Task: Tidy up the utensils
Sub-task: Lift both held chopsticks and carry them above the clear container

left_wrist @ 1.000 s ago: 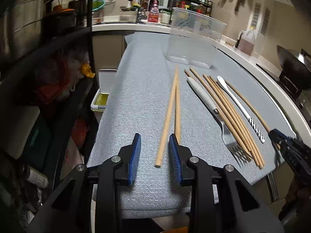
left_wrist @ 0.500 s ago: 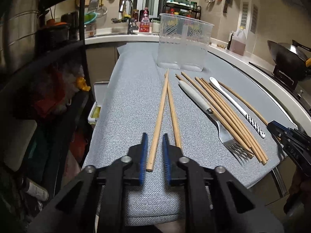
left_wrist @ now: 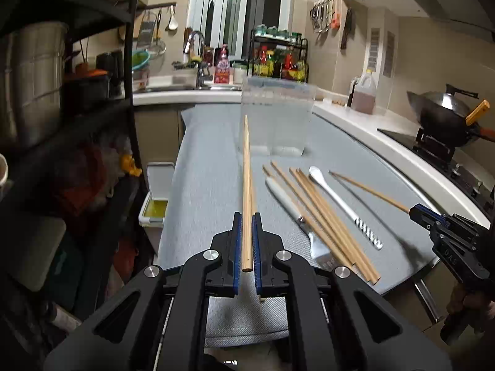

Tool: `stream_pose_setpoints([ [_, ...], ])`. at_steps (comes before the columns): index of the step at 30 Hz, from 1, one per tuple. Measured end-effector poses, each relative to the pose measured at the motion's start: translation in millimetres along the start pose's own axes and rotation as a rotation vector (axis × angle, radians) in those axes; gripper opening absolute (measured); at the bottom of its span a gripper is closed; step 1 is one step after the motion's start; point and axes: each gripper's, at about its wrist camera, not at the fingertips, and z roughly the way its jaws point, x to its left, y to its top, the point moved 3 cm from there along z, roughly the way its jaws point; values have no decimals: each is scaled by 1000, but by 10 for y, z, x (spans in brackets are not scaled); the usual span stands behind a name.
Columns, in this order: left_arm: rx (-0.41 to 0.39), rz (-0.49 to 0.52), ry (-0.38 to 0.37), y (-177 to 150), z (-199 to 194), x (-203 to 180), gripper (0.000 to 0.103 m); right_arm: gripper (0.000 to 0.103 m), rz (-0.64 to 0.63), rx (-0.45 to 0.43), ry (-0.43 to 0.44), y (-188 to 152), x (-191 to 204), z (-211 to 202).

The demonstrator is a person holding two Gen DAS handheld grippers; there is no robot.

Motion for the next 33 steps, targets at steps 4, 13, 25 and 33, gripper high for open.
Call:
stream_pose_setpoints([
  [4,-31,18,-1,119,-99,-51,6,7,0,-2,2,82,-1,-57],
  [13,-23,13,4,103,-126,-55,7,7,-10,4,3,93,18,-129],
  [25,-78,9,-25,711,-278,-48,7,7,6,-66,6,765,-47,-246],
  [33,-22,-25,-68,1094,-105,16,7,7,24,-71,8,1278,-126,-109],
])
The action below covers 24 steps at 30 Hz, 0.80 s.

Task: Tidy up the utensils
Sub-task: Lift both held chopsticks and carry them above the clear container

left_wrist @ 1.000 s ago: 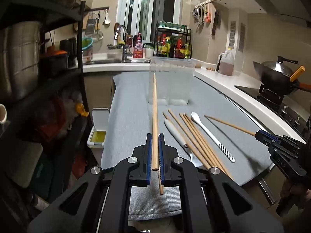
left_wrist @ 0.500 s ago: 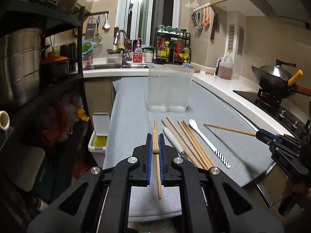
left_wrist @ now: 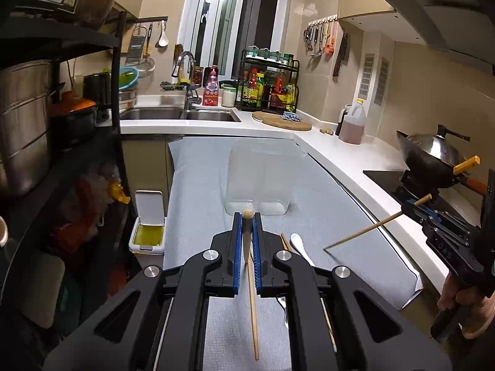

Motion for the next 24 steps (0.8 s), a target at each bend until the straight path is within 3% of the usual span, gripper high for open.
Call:
stream_pose_setpoints([
  [7,35,55,10,383,55,-46,6,7,14,1,31,472,-7,128],
  [15,38,88,-17,1089,105,-134,7,7,0,-34,88,1186,89,213],
  [24,-41,124,-24,1901,254,-230,7,7,-55,-123,138,2016,340,291],
])
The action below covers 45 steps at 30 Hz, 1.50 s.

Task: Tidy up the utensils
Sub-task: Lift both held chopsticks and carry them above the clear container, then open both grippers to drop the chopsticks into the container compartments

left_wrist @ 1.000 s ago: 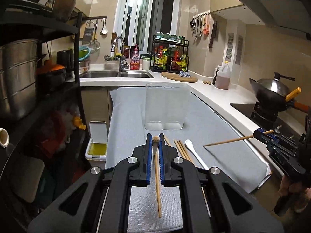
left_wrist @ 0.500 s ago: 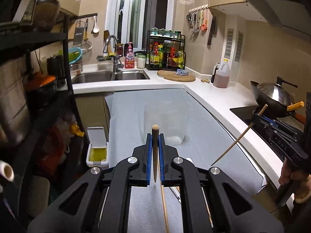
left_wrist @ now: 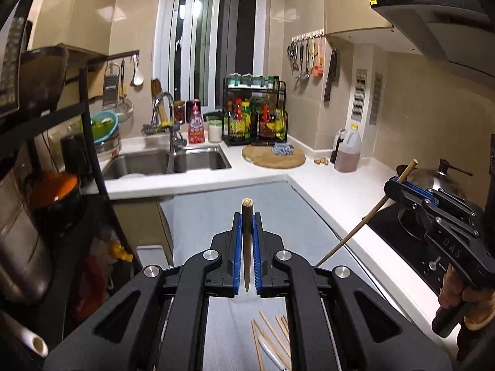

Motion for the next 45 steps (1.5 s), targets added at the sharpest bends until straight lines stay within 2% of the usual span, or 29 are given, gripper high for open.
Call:
stream_pose_setpoints([
  [6,-22,7,-3,221,380,-16,7,7,-12,-11,-23,126,17,379],
  [9,-5,5,-12,225,590,0,6,7,1,6,-24,98,-19,577],
  [17,91,5,-1,-103,1112,55,7,7,36,106,-31,-287,-114,1024],
  [25,125,-4,19,-293,1330,92,7,7,55,147,-33,-532,-136,1206],
  [26,122,0,36,-312,1332,97,11,7,56,148,-33,-561,-139,1212],
  [27,113,0,57,-323,1318,108,19,12,53,148,-33,-582,-134,1211],
  [28,105,-3,80,-329,1293,122,58,26,47,151,-38,-611,-123,1200],
  [29,95,-9,106,-330,1272,135,89,35,49,149,-46,-633,-124,1188],
  [30,63,-24,146,-340,1209,164,91,54,56,144,-53,-656,-131,1162],
  [31,44,-36,157,-353,1161,185,91,62,61,138,-59,-678,-136,1129],
  [33,61,-52,149,-387,1114,220,92,64,68,137,-55,-720,-142,1066],
  [40,66,-65,148,-697,707,178,92,81,74,115,-69,-910,-56,609],
  [45,62,-87,182,-1043,356,57,92,85,102,139,-89,-1240,23,193],
])
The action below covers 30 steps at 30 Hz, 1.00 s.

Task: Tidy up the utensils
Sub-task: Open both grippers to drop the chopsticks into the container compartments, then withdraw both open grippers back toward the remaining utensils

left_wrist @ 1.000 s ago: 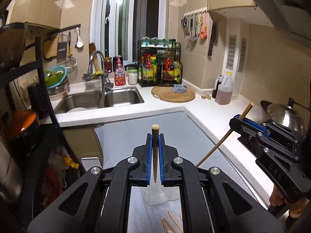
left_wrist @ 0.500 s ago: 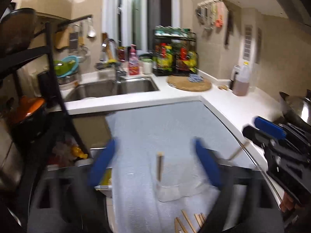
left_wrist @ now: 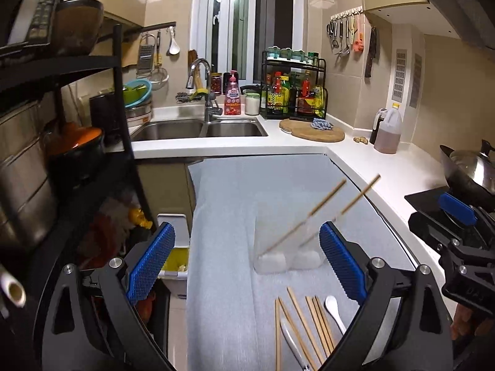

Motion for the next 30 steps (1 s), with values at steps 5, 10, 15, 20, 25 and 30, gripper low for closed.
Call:
stream_pose_setpoints([
  [5,1,-3,3,-404,-365,-109,92,86,-4,29,-31,-472,39,-347],
  [10,11,13,8,-779,-670,-203,92,86,-21,40,-60,-848,72,-684],
  [15,23,7,15,-1080,-894,-226,92,86,0,35,-67,-1094,66,-1017],
  [20,40,-41,8,-1329,-1042,-220,92,86,-15,25,-66,-1293,139,-1238],
  [25,31,-52,29,-1494,-1145,-226,92,86,-23,40,-49,-1412,165,-1324],
  [30,39,-52,34,-1577,-1154,-242,92,86,-29,59,-42,-1499,192,-1355],
])
